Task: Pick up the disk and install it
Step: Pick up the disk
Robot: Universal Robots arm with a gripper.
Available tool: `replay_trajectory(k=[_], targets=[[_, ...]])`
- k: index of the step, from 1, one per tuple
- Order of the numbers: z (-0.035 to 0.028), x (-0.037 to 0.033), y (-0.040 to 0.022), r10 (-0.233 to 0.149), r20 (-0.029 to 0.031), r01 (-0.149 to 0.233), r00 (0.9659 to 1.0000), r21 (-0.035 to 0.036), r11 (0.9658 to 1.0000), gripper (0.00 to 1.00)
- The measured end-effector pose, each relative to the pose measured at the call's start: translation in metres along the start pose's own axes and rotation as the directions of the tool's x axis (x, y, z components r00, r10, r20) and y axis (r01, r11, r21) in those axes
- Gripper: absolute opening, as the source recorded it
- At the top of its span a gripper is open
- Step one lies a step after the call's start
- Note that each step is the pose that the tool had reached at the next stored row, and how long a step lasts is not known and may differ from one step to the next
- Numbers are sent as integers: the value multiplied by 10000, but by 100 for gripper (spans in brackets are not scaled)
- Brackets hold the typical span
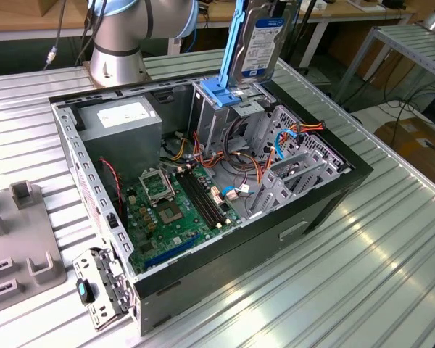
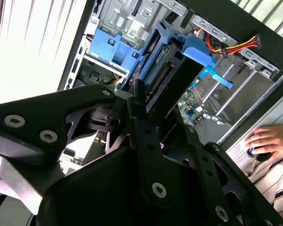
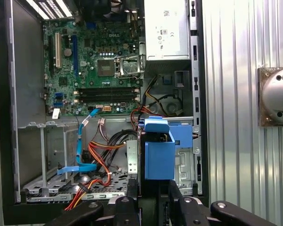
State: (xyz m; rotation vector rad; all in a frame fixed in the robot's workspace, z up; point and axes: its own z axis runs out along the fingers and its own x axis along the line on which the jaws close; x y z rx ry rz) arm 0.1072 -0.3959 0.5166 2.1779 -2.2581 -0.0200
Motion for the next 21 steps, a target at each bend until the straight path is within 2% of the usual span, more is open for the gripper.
replay_trajectory(k=[6,12,14,15,18,21], targets=[[-1,3,0,0,1,0,10000,0,10000,35],[-1,58,-2,0,-16,0,10000,0,10000,35],[-1,103,-4,0,-29,0,10000,1,10000,35],[-2,158,-6,0,-43,0,10000,1,10000,35],[-2,261,-9,1,-108,-1,9999,4,10000,35],[-3,308,-11,2,-130,-2,9999,5,10000,35]])
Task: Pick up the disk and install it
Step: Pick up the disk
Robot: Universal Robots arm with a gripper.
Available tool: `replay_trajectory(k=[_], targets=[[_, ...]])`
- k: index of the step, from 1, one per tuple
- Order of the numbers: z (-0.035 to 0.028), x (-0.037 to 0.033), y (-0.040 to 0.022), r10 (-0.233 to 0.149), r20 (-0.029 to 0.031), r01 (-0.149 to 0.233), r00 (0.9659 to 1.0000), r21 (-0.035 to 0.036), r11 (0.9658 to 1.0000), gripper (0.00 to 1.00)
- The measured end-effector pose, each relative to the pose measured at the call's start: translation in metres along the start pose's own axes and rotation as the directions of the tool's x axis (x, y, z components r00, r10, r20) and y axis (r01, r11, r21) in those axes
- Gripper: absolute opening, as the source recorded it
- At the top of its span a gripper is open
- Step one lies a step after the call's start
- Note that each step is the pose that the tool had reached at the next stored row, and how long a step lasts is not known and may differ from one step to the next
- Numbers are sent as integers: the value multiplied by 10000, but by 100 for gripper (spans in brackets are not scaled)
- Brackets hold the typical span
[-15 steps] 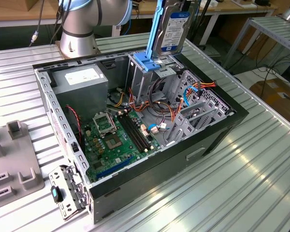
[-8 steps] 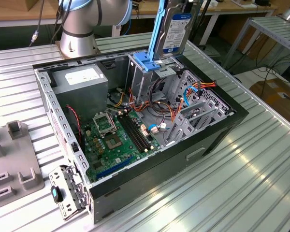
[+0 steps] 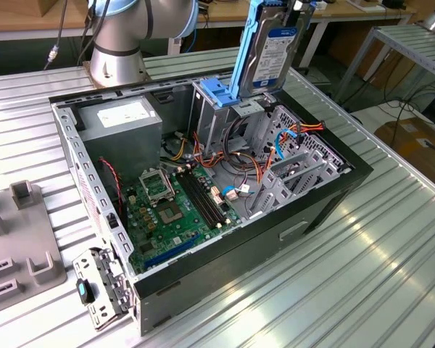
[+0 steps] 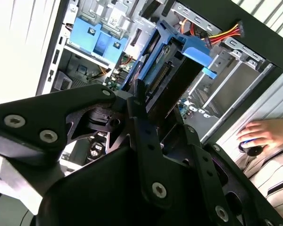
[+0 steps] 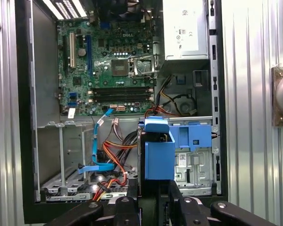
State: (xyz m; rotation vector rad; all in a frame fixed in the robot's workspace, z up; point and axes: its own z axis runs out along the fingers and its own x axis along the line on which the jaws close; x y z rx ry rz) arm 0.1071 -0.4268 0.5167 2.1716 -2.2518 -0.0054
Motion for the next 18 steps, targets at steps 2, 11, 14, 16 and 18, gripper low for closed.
replay_trajectory(k=[2,11,14,16,18], targets=[[0,32,-1,0,-10,0,10000,1,10000,35],[2,225,-8,1,-109,-1,9999,4,10000,35],[3,311,-11,1,-146,-1,9999,5,10000,35],[3,393,-14,2,-166,-2,9999,7,10000,35],[4,556,-20,2,-190,-2,9998,7,10000,35]])
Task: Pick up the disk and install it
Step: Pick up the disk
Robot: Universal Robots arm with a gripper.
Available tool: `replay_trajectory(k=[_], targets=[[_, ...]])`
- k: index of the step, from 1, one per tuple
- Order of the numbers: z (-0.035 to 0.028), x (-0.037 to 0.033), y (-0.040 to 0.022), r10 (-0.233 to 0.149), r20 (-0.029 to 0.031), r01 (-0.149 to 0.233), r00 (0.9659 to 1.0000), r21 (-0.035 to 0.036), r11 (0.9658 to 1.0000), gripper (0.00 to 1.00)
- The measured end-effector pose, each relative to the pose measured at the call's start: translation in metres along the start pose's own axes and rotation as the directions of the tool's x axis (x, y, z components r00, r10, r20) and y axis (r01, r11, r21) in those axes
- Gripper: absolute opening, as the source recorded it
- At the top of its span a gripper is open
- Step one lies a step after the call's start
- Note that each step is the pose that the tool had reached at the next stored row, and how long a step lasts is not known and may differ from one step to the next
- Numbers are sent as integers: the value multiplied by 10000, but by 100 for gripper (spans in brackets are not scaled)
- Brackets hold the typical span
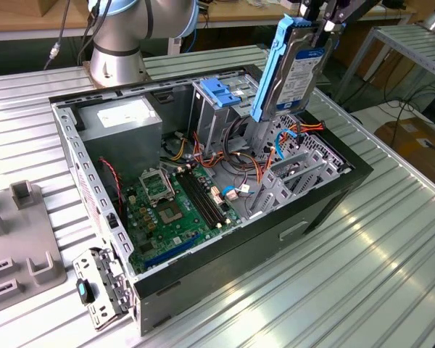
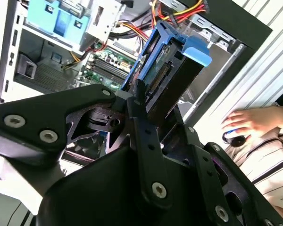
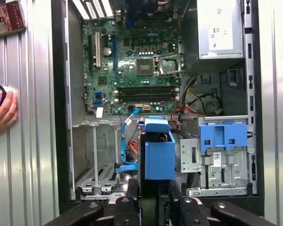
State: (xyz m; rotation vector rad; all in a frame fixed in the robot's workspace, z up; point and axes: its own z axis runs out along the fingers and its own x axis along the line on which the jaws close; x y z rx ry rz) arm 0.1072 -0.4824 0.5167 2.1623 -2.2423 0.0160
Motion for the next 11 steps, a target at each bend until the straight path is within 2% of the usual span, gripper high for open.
replay_trajectory(k=[3,7,9,11], targets=[[5,176,-6,0,-10,0,10000,0,10000,35],[8,306,-11,0,-11,0,10000,0,10000,35],[11,412,-15,0,-11,0,10000,1,10000,35],[13,487,-18,0,-10,0,10000,1,10000,35]])
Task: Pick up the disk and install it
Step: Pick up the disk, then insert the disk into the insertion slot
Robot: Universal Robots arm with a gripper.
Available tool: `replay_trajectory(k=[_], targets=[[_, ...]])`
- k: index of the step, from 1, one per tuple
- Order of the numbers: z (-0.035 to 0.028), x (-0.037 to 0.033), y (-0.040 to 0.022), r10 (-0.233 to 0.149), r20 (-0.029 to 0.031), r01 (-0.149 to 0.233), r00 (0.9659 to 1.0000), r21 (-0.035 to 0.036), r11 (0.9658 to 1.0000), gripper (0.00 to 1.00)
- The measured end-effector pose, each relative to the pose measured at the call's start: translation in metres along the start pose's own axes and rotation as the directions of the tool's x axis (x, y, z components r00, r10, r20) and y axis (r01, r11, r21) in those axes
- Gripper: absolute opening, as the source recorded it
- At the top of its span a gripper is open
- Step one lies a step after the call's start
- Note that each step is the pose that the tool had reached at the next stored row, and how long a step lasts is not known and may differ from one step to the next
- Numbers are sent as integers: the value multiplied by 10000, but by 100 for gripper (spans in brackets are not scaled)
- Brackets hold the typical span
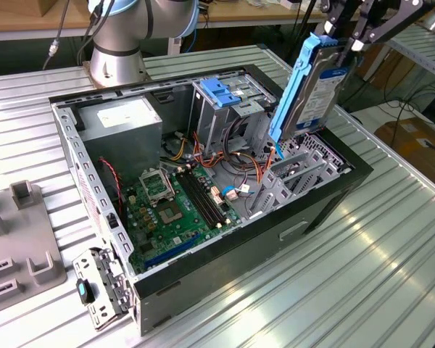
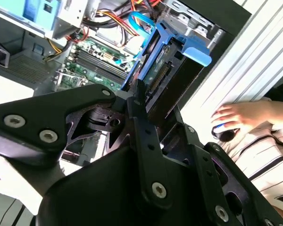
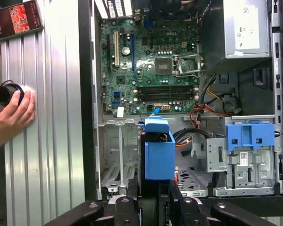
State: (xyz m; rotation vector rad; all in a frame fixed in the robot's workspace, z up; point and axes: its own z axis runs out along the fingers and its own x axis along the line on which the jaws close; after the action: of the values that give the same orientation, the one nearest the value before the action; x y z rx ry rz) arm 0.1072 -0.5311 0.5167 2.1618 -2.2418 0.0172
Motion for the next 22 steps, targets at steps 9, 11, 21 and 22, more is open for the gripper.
replay_trajectory(k=[9,11,21,22], targets=[[93,194,-8,0,1,0,10000,7,10000,35],[145,218,-10,0,0,0,10000,10,10000,35],[259,269,-13,0,0,0,10000,20,10000,35],[259,269,-13,0,0,0,10000,20,10000,35]])
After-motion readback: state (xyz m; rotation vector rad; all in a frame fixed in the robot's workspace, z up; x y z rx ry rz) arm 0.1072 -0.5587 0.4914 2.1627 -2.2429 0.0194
